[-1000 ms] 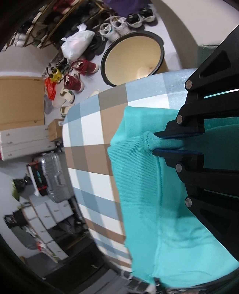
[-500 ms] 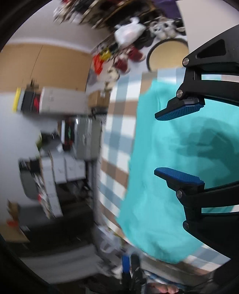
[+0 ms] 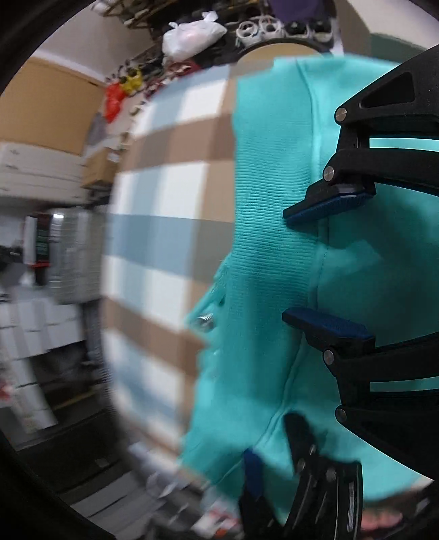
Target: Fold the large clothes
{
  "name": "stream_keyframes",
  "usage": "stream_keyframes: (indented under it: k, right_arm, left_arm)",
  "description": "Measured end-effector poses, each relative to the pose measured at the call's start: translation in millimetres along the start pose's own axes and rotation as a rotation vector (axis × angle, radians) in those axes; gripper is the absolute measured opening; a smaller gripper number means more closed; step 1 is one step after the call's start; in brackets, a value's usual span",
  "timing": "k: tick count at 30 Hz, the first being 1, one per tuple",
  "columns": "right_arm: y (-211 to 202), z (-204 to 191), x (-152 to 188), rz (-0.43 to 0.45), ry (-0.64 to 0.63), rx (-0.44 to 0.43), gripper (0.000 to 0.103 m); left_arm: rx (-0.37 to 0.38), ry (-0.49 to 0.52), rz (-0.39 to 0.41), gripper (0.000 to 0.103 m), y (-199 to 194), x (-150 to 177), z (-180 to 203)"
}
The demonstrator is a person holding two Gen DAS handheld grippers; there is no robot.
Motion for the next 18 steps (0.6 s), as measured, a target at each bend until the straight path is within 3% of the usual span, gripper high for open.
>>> stream_keyframes:
  k: [5,9,12,15,18]
  right_arm:
    - [-3.4,-6.0,-0.2,-0.014,-0.039,0.047,0.051]
    - [-52.9,4.7,4.8,0.033,0.047,-0.058,0.046]
    - [-104.2,2.2,14.2,0.113,0.040,-0.098,0.050]
    - [-120.8,-11.2,29.3,0.088,0.027,-0.135,0.049]
    - [-100.8,-25.8,54.1,0.005,-0.042,-0.090,0.048]
  left_arm:
    - [0.011,-0.039,0.017,0.082,-19.6,7.3,-3.5]
    - [0.129,-0.096,0.078,0.082,-64.1,18.0,-7.7]
    - [0.133,-0.048,0.136,0.082,-94.0,38.9,2.7]
    - [0.090,-0.001,0.074,0.082,-78.2,61.8,13.9]
    - [0.087,-0.084,0.040,0.083,-50.9,70.8,4.4]
Point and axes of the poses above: each gripper's, at about its wrist camera, not at the fingertips, and y roughly the way its jaws point, z to its right, x to its underside, the point moved 2 cm from there along y, roughly the way its jaws point, and after that the axes turned 15 degrees about z, right-handed, at the moved point
